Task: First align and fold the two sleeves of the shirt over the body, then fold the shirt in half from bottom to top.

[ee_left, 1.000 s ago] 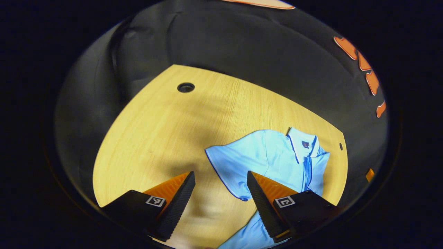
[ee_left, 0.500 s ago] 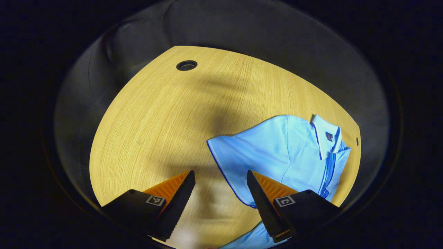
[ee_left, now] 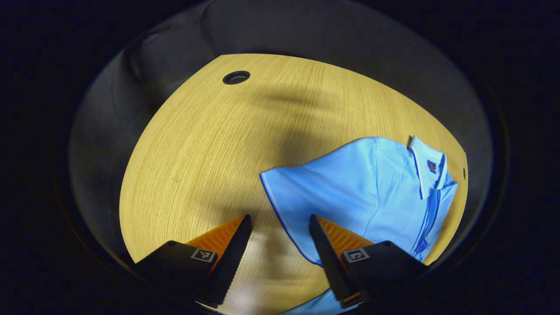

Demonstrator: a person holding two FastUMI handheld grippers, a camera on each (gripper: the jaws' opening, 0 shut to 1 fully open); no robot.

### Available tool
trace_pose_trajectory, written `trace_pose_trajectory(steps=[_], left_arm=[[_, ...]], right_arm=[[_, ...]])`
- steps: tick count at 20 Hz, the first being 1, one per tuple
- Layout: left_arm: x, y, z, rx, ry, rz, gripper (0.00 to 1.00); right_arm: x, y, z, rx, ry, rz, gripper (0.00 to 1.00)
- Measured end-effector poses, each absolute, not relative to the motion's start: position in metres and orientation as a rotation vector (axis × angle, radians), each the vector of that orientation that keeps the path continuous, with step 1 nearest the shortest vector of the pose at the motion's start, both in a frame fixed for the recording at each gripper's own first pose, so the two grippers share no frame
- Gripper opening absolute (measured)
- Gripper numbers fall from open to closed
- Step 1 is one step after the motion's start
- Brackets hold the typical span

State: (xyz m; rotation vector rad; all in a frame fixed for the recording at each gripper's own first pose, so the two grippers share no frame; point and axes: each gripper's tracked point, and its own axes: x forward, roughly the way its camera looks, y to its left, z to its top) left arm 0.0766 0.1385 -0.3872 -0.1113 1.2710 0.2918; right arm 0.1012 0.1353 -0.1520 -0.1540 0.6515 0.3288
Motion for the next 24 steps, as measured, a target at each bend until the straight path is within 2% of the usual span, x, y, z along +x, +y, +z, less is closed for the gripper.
trace_pose_trajectory(steps=[3,4,6,11,15,24], left_arm=[[0.082,0.118,-0.39,-0.096,1.268,0.253,0.55],[0.083,0.116,-0.389,-0.068,1.27,0.256,0.23],[0.087,0.114,-0.388,-0.027,1.244,0.245,0.1],[0.091,0.099,-0.382,-0.009,1.223,0.139,0.05],[0.107,0.083,-0.344,0.065,1.131,0.055,0.04],[0.121,-0.032,-0.27,0.138,1.0,-0.184,0.04]], right_arm=[[0.103,0.134,-0.152,-0.158,0.643,0.321,0.98],[0.104,0.135,-0.151,-0.153,0.639,0.32,0.98],[0.104,0.135,-0.15,-0.149,0.632,0.316,0.98],[0.102,0.122,-0.149,-0.154,0.612,0.291,0.98],[0.103,0.118,-0.148,-0.13,0.606,0.28,0.98],[0.099,0.112,-0.144,-0.129,0.58,0.287,0.98]])
